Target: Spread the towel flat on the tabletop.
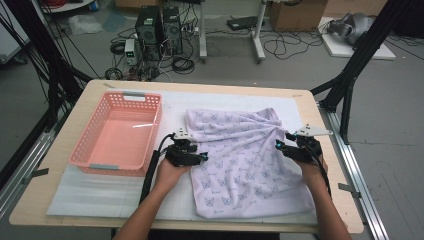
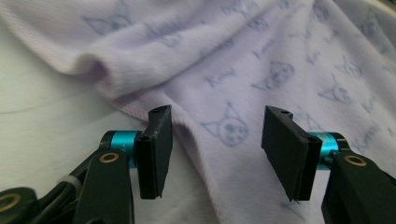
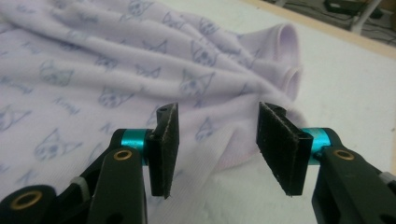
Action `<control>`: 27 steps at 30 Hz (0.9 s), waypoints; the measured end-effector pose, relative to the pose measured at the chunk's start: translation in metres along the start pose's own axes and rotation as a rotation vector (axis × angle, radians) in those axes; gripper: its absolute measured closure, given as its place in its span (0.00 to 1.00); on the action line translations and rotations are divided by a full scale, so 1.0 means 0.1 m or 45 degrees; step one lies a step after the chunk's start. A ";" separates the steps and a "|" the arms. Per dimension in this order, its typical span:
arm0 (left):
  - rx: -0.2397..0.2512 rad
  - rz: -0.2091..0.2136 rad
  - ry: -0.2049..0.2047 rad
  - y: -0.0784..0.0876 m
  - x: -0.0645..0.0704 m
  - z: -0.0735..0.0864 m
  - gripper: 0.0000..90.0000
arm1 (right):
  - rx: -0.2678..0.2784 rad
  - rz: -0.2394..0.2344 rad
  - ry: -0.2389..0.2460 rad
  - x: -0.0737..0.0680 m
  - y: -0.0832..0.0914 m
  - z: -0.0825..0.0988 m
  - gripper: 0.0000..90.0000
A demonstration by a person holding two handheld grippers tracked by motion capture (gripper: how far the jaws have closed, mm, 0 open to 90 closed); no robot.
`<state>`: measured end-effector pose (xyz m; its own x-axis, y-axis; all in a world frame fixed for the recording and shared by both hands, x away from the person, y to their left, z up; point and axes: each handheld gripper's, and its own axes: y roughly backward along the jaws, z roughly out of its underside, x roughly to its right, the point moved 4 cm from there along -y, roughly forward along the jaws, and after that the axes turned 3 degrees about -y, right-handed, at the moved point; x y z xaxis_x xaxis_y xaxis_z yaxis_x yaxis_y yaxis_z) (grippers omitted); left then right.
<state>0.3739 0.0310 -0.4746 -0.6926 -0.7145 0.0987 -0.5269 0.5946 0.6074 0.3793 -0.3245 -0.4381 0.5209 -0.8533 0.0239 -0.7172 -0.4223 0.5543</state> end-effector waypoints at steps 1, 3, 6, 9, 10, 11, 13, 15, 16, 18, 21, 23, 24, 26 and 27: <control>-0.017 -0.054 -0.064 0.00 0.02 0.00 0.53 | -0.003 -0.006 -0.002 0.00 0.00 0.03 0.54; -0.006 -0.045 -0.100 0.01 0.02 0.00 0.76 | -0.018 -0.016 -0.013 0.01 0.00 0.05 0.53; 0.007 -0.160 -0.138 0.01 -0.05 -0.02 0.95 | -0.005 -0.024 -0.034 0.02 0.01 0.05 0.53; 0.100 -0.261 0.030 0.07 -0.33 -0.06 0.96 | -0.003 -0.019 -0.050 0.02 0.03 0.05 0.53; 0.130 -0.289 0.077 0.10 -0.43 -0.09 0.96 | -0.004 -0.018 -0.056 0.03 0.03 0.06 0.53; 0.147 -0.307 0.118 0.12 -0.52 -0.11 0.96 | -0.008 -0.017 -0.066 0.03 0.02 0.07 0.53; 0.205 -0.352 0.154 0.16 -0.64 -0.16 0.96 | -0.023 -0.041 -0.098 0.00 -0.03 0.10 0.53; 0.209 -0.418 0.132 0.16 -0.71 -0.17 0.96 | -0.056 -0.057 -0.097 -0.04 -0.09 0.12 0.53; 0.200 -0.420 0.140 0.14 -0.74 -0.18 0.96 | -0.069 -0.069 -0.098 -0.07 -0.13 0.13 0.53; 0.211 -0.424 0.135 0.12 -0.74 -0.21 0.96 | -0.101 -0.101 -0.108 -0.15 -0.21 0.15 0.53; 0.207 -0.417 0.121 0.09 -0.73 -0.20 0.95 | -0.182 -0.104 -0.045 -0.26 -0.36 0.19 0.55; 0.210 -0.391 0.126 0.08 -0.72 -0.20 0.94 | -0.174 -0.112 -0.023 -0.27 -0.38 0.17 0.79; 0.219 -0.372 0.130 0.08 -0.70 -0.20 0.93 | -0.179 -0.109 0.010 -0.26 -0.39 0.16 0.96; 0.232 -0.307 0.166 0.08 -0.67 -0.22 0.76 | -0.186 -0.090 0.094 -0.24 -0.42 0.14 0.97; 0.230 -0.288 0.171 0.08 -0.65 -0.22 0.70 | -0.178 -0.064 0.099 -0.22 -0.44 0.13 0.97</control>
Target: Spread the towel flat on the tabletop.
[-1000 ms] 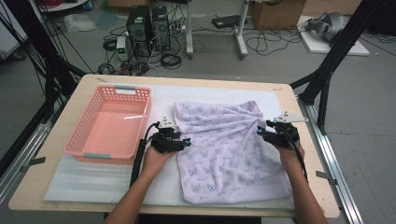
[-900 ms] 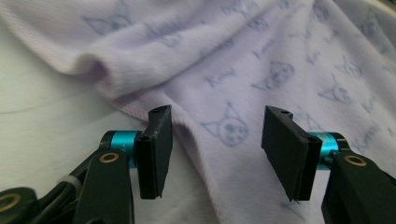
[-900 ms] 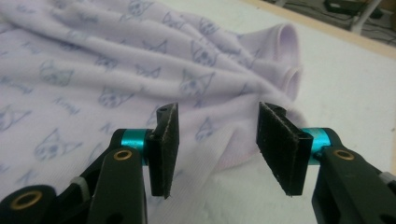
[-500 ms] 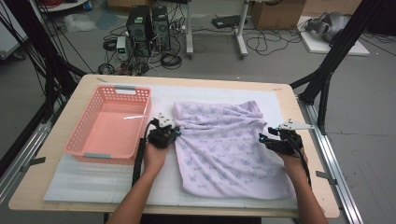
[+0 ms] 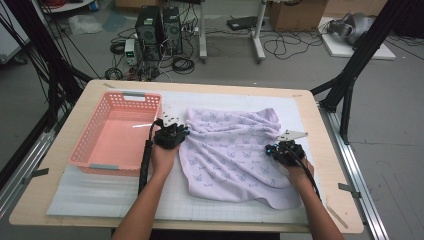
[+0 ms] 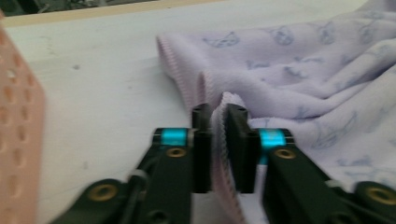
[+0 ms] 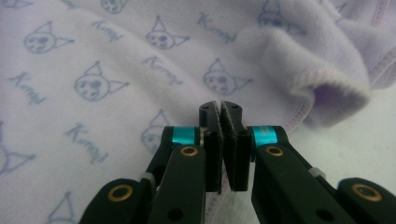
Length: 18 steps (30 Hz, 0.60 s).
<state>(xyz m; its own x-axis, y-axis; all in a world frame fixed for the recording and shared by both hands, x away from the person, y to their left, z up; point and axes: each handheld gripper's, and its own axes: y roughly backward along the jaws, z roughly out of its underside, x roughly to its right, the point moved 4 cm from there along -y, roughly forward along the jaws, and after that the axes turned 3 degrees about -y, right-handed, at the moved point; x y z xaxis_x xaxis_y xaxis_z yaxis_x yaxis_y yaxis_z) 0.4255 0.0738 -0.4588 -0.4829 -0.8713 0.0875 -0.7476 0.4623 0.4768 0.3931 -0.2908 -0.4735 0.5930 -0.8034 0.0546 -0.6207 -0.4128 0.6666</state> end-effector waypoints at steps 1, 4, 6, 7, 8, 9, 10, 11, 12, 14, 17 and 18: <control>-0.006 0.014 -0.006 0.00 0.02 0.00 0.66 | 0.009 0.033 0.016 0.03 -0.02 -0.01 0.97; -0.025 0.063 -0.015 0.02 0.07 0.02 0.57 | 0.033 0.156 -0.017 0.18 -0.08 -0.05 0.98; -0.037 0.100 -0.021 0.05 0.12 0.03 0.53 | 0.035 0.269 -0.032 0.31 -0.10 -0.07 0.98; -0.045 0.121 -0.031 0.06 0.14 0.05 0.52 | 0.031 0.324 -0.045 0.37 -0.11 -0.08 0.98; -0.056 0.138 -0.042 0.07 0.17 0.07 0.52 | 0.037 0.358 -0.070 0.43 -0.12 -0.08 0.98; -0.067 0.160 -0.054 0.09 0.20 0.09 0.51 | 0.045 0.393 -0.087 0.47 -0.13 -0.09 0.98; -0.074 0.185 -0.053 0.10 0.24 0.11 0.50 | 0.057 0.414 -0.108 0.50 -0.13 -0.09 0.97; -0.085 0.209 -0.062 0.12 0.27 0.13 0.50 | 0.069 0.392 -0.144 0.51 -0.14 -0.09 0.97; -0.086 0.232 -0.072 0.15 0.31 0.15 0.49 | 0.073 0.377 -0.163 0.52 -0.13 -0.09 0.95; -0.087 0.271 -0.088 0.19 0.37 0.19 0.48 | 0.079 0.353 -0.164 0.49 -0.09 -0.09 0.88; -0.131 0.353 -0.089 0.24 0.44 0.24 0.44 | 0.121 0.293 -0.195 0.42 0.04 -0.09 0.70; -0.132 0.371 -0.096 0.26 0.46 0.26 0.44 | 0.140 0.252 -0.207 0.40 0.09 -0.09 0.66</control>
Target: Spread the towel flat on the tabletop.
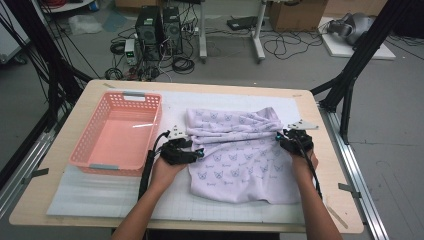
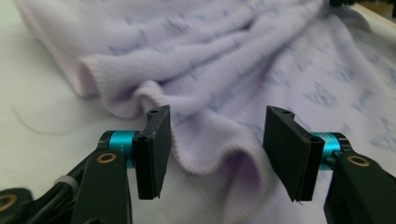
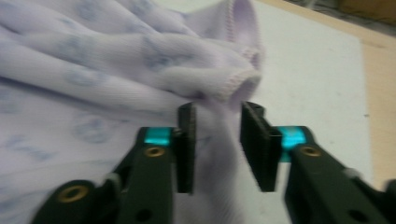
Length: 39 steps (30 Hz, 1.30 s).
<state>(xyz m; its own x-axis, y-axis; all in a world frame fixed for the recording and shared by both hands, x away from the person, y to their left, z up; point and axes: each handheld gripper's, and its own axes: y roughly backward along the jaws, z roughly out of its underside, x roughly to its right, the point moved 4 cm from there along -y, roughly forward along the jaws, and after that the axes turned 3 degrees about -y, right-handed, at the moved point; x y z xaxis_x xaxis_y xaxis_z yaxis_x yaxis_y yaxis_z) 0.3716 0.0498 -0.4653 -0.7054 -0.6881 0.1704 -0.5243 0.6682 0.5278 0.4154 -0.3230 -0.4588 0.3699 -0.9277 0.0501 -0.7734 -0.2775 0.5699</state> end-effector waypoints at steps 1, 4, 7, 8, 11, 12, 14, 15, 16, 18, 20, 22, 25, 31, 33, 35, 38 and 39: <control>-0.016 0.007 -0.012 0.00 0.02 0.02 0.44 | 0.000 -0.012 -0.006 -0.02 0.06 0.01 0.62; -0.104 0.005 -0.044 -0.04 0.07 0.11 0.42 | 0.032 -0.047 0.001 -0.06 0.24 0.07 0.58; -0.118 -0.089 -0.143 -0.06 0.14 0.12 0.47 | 0.079 -0.089 -0.033 -0.08 0.39 0.09 0.57; -0.120 -0.134 -0.173 -0.06 0.15 0.12 0.55 | 0.096 -0.105 -0.042 -0.08 0.42 0.09 0.57; -0.105 -0.138 -0.157 -0.05 0.10 0.10 0.89 | 0.109 -0.140 -0.025 -0.14 0.45 0.08 0.57; -0.101 -0.138 -0.132 -0.06 0.07 0.09 0.92 | 0.107 -0.145 -0.007 -0.16 0.45 0.08 0.57; -0.076 -0.184 -0.106 -0.04 -0.01 0.07 0.94 | 0.090 -0.150 0.012 -0.19 0.44 0.09 0.56; -0.042 -0.218 -0.058 -0.02 -0.09 0.06 0.95 | 0.083 -0.156 0.011 -0.20 0.43 0.10 0.56; -0.032 -0.249 -0.027 -0.01 -0.16 0.05 0.95 | 0.080 -0.161 0.007 -0.20 0.42 0.10 0.55; -0.005 -0.312 -0.003 0.02 -0.30 0.01 0.95 | 0.071 -0.167 -0.005 -0.20 0.42 0.11 0.54; 0.022 -0.355 0.001 0.04 -0.38 -0.05 0.95 | 0.058 -0.183 -0.026 -0.20 0.41 0.13 0.51; 0.045 -0.383 0.006 0.04 -0.43 -0.08 0.95 | 0.029 -0.206 -0.048 -0.22 0.40 0.17 0.48; 0.032 -0.388 0.002 0.02 -0.45 -0.07 0.94 | -0.053 -0.247 -0.046 -0.27 0.33 0.24 0.43; 0.055 -0.313 0.077 0.07 -0.41 -0.08 0.61 | -0.161 -0.259 -0.015 -0.34 0.23 0.34 0.69; 0.064 -0.280 0.050 0.12 -0.37 -0.06 0.57 | -0.158 -0.269 0.036 -0.32 0.24 0.33 0.94; 0.067 -0.252 0.046 0.16 -0.33 -0.04 0.55 | -0.130 -0.141 0.108 -0.29 0.24 0.30 0.97; 0.060 -0.182 0.032 0.26 -0.23 0.00 0.51 | -0.077 0.029 0.080 -0.13 0.22 0.29 0.97; 0.062 -0.164 0.012 0.30 -0.18 0.02 0.51 | -0.086 0.027 0.038 -0.09 0.20 0.30 0.94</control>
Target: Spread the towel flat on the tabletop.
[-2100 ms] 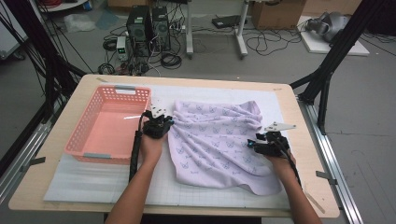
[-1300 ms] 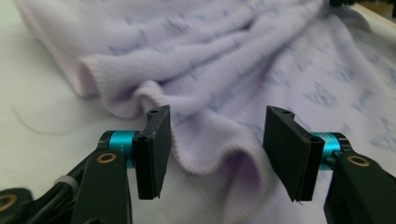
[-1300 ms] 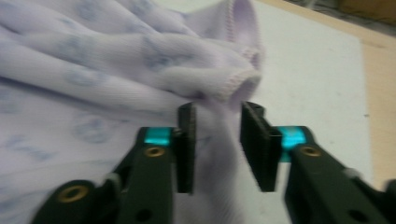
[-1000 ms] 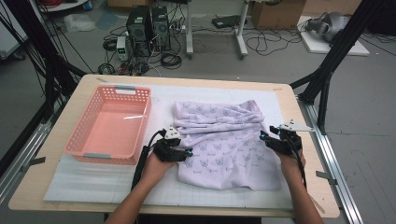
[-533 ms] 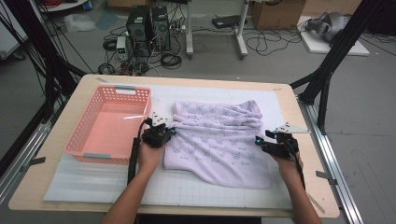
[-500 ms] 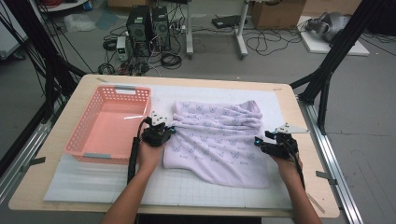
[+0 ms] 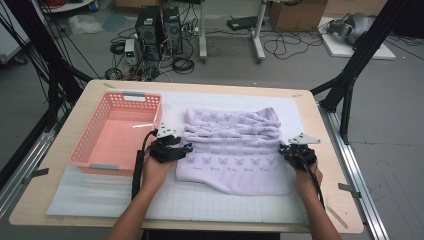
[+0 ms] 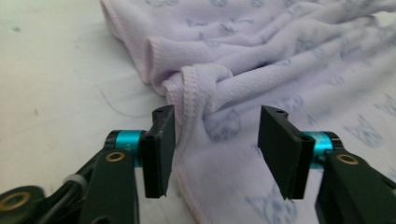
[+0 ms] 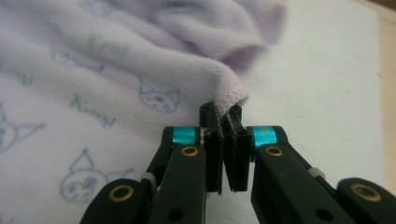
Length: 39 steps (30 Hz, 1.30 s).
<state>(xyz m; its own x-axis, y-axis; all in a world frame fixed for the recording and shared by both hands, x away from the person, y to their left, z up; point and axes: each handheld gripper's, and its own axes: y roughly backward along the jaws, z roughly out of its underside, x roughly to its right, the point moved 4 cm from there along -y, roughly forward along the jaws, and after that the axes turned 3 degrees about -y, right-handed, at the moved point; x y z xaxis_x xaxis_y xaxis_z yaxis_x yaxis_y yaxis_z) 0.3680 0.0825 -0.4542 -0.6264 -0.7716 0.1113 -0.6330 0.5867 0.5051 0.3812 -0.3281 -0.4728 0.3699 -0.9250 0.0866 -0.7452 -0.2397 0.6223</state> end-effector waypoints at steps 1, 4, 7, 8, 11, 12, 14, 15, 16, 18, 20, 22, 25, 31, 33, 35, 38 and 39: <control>-0.009 0.020 -0.023 0.04 0.04 0.02 0.51 | -0.007 -0.010 -0.019 0.01 0.00 0.02 0.93; -0.006 0.094 -0.040 0.13 0.12 0.10 0.51 | 0.035 0.000 0.026 -0.01 0.06 0.00 0.81; -0.014 0.113 -0.057 0.15 0.17 0.13 0.51 | 0.070 -0.011 -0.006 0.00 0.14 -0.01 0.75; -0.019 0.116 -0.059 0.15 0.18 0.14 0.51 | 0.077 -0.013 -0.021 0.02 0.15 -0.01 0.73; -0.039 0.129 -0.076 0.13 0.23 0.20 0.51 | 0.100 -0.036 -0.054 0.03 0.21 0.02 0.68; -0.047 0.127 -0.080 0.12 0.24 0.22 0.51 | 0.100 -0.036 -0.061 0.03 0.24 0.04 0.65; -0.054 0.116 -0.072 0.12 0.25 0.25 0.51 | 0.117 -0.065 -0.076 0.02 0.27 0.07 0.61; -0.063 0.105 -0.071 0.12 0.25 0.27 0.51 | 0.117 -0.079 -0.085 0.00 0.29 0.09 0.59; -0.069 0.088 -0.075 0.13 0.25 0.29 0.51 | 0.121 -0.086 -0.080 -0.01 0.30 0.12 0.57; -0.084 0.070 -0.070 0.14 0.25 0.33 0.52 | 0.108 -0.107 -0.076 -0.05 0.34 0.17 0.54; -0.082 0.063 -0.061 0.16 0.25 0.35 0.52 | 0.109 -0.129 -0.078 -0.10 0.39 0.22 0.52; -0.077 0.056 -0.059 0.19 0.26 0.36 0.52 | 0.101 -0.139 -0.063 -0.15 0.45 0.27 0.49; -0.062 0.049 -0.048 0.22 0.26 0.38 0.51 | 0.092 -0.141 -0.047 -0.23 0.53 0.34 0.47; -0.087 0.058 0.000 0.21 0.23 0.39 0.50 | 0.082 -0.145 -0.043 -0.32 0.61 0.45 0.45; -0.117 0.064 0.009 0.19 0.23 0.40 0.55 | 0.074 -0.140 -0.028 -0.34 0.61 0.45 0.45; -0.118 0.028 0.019 0.19 0.22 0.40 0.63 | 0.039 -0.128 0.007 -0.36 0.58 0.45 0.44; -0.122 0.050 0.030 0.19 0.22 0.40 0.81 | -0.013 -0.116 0.011 -0.37 0.54 0.45 0.44; -0.125 0.057 0.023 0.18 0.22 0.40 0.92 | -0.017 -0.149 -0.009 -0.36 0.53 0.45 0.50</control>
<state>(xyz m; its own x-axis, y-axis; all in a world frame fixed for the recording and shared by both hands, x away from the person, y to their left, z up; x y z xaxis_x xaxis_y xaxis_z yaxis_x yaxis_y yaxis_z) 0.3243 0.0856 -0.4768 -0.6439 -0.7502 0.1504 -0.5567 0.5942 0.5805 0.3035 -0.3211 -0.4776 0.4497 -0.8931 0.0073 -0.6895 -0.3420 0.6384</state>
